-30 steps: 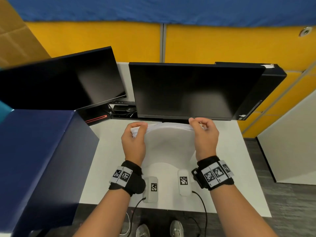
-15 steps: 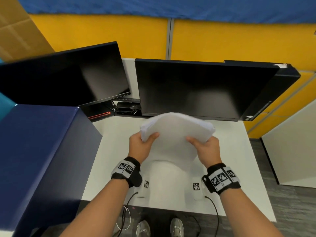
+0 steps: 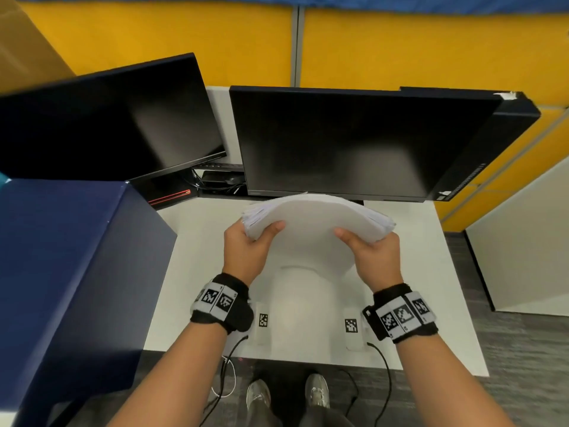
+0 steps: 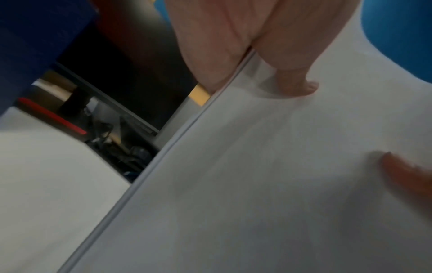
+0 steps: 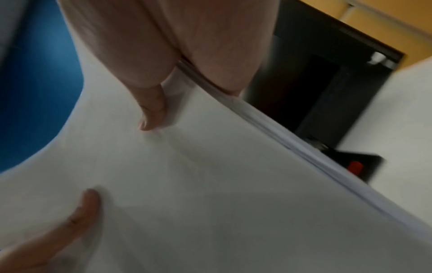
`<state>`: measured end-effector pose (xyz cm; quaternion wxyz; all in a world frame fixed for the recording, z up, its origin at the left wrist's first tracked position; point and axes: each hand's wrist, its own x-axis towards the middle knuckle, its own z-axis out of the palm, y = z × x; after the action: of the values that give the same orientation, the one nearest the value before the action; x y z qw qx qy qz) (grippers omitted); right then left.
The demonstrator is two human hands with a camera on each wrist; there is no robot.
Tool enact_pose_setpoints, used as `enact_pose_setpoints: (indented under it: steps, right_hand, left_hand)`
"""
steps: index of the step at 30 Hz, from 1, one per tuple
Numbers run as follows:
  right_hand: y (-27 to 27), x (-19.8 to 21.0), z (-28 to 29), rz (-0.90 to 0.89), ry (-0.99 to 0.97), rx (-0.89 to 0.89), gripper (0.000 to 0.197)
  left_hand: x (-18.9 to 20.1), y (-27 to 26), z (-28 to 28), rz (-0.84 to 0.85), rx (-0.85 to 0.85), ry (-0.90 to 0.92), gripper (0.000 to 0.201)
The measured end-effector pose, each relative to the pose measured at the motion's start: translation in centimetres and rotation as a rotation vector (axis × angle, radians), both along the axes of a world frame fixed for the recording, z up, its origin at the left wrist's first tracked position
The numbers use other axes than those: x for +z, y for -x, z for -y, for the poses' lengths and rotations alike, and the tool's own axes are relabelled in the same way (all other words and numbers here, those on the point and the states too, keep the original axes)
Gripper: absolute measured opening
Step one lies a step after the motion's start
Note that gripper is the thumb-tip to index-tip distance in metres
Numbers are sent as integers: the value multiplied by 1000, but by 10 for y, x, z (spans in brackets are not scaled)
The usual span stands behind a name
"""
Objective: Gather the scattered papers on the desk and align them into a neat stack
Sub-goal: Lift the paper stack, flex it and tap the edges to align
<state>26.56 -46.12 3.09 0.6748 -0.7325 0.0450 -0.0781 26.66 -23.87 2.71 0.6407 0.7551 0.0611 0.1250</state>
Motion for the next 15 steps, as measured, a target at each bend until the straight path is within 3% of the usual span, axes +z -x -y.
enact_pose_setpoints:
  steps: [3,6,9,15]
  right_hand:
    - [7,6,10,83,-15,9,34]
    - [14,-6,17,29,55,89,47]
    - [15,-11,11,-50,52,82,37]
    - [9,19,17,94,47,31,29]
  left_hand:
    - [3,9,2,83,1,-38,30]
    - [-16,17,-3,-19,-75,-49,47]
    - [-22,18,-2,-94,-92,-89,29]
    - [5,7,-1,57,-56,-26,30]
